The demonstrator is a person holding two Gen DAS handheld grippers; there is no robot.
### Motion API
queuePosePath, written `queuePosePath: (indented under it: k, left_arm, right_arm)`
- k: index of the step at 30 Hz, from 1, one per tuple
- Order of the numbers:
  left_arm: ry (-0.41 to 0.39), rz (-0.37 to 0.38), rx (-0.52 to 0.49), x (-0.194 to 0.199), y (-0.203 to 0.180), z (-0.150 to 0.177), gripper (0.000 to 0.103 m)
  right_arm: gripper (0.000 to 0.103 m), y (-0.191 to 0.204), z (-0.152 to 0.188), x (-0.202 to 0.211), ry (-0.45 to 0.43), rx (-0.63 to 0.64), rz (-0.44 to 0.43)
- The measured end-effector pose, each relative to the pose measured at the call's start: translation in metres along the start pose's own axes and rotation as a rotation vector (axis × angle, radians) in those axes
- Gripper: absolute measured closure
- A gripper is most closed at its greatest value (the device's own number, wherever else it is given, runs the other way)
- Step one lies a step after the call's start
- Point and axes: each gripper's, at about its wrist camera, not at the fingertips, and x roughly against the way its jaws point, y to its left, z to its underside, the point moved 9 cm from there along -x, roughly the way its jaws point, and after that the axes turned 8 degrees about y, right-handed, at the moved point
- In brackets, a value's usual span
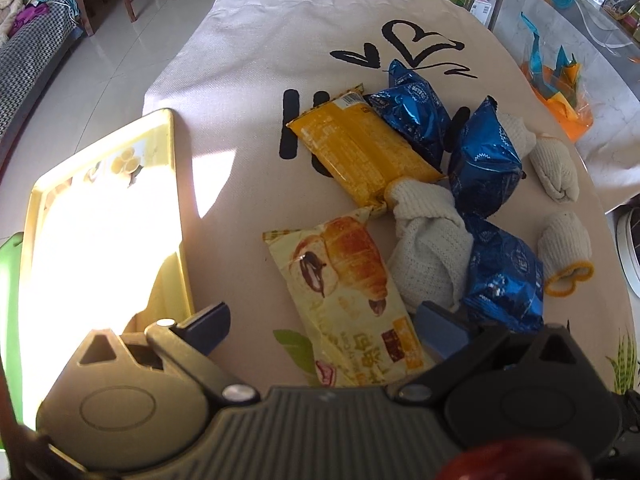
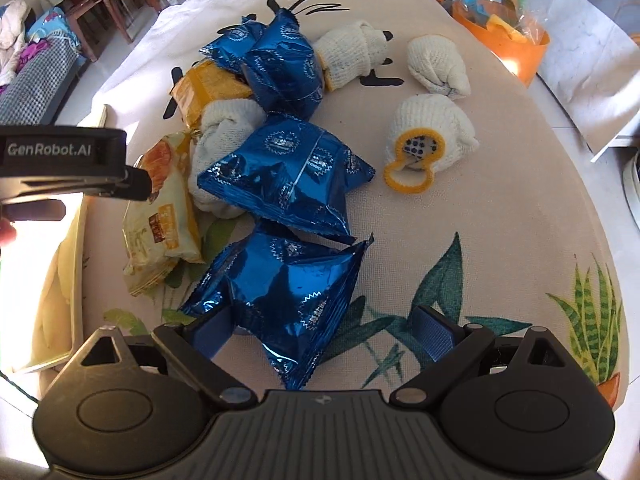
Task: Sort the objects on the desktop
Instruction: 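Lower both tools toward the snack packets on the cloth, then grasp the croissant packet with the left gripper while the right grasps a blue foil packet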
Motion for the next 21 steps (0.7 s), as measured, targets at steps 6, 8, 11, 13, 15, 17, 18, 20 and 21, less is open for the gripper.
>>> queuePosePath:
  k: [6,8,11,13,15,17,18,20,21]
  left_arm:
    - [0.034,-0.014,-0.013,-0.018,-0.013,0.003,0.001]
    - [0.040,-0.019,-0.010,-0.024,-0.015,0.004,0.001]
    - [0.052,-0.028,-0.008,-0.032,-0.018,0.007,0.001]
    - [0.067,-0.039,-0.008,-0.039,-0.019,0.010,0.001]
    - [0.078,-0.050,-0.007,-0.044,-0.018,0.012,0.001]
    - [0.089,-0.056,0.007,-0.048,-0.014,0.014,0.001]
    - [0.096,-0.051,0.023,-0.049,-0.011,0.015,0.001]
    - [0.116,-0.025,0.064,-0.051,-0.006,0.016,0.001]
    - [0.125,-0.015,0.082,-0.052,-0.004,0.017,0.001]
  right_arm:
    - [0.007,-0.024,-0.005,0.007,-0.013,-0.095,0.070]
    - [0.007,-0.031,-0.006,0.008,-0.009,-0.115,0.087]
    - [0.007,-0.036,-0.007,0.009,0.000,-0.139,0.072]
    - [0.007,-0.037,-0.008,0.009,0.003,-0.161,0.038]
    - [0.007,-0.037,-0.010,0.011,-0.010,-0.177,0.002]
    - [0.007,-0.033,-0.011,0.013,-0.023,-0.172,-0.027]
    - [0.007,-0.031,-0.013,0.013,-0.031,-0.166,-0.041]
    - [0.007,-0.026,-0.015,0.012,-0.039,-0.153,-0.048]
    - [0.007,-0.025,-0.016,0.011,-0.045,-0.149,-0.045]
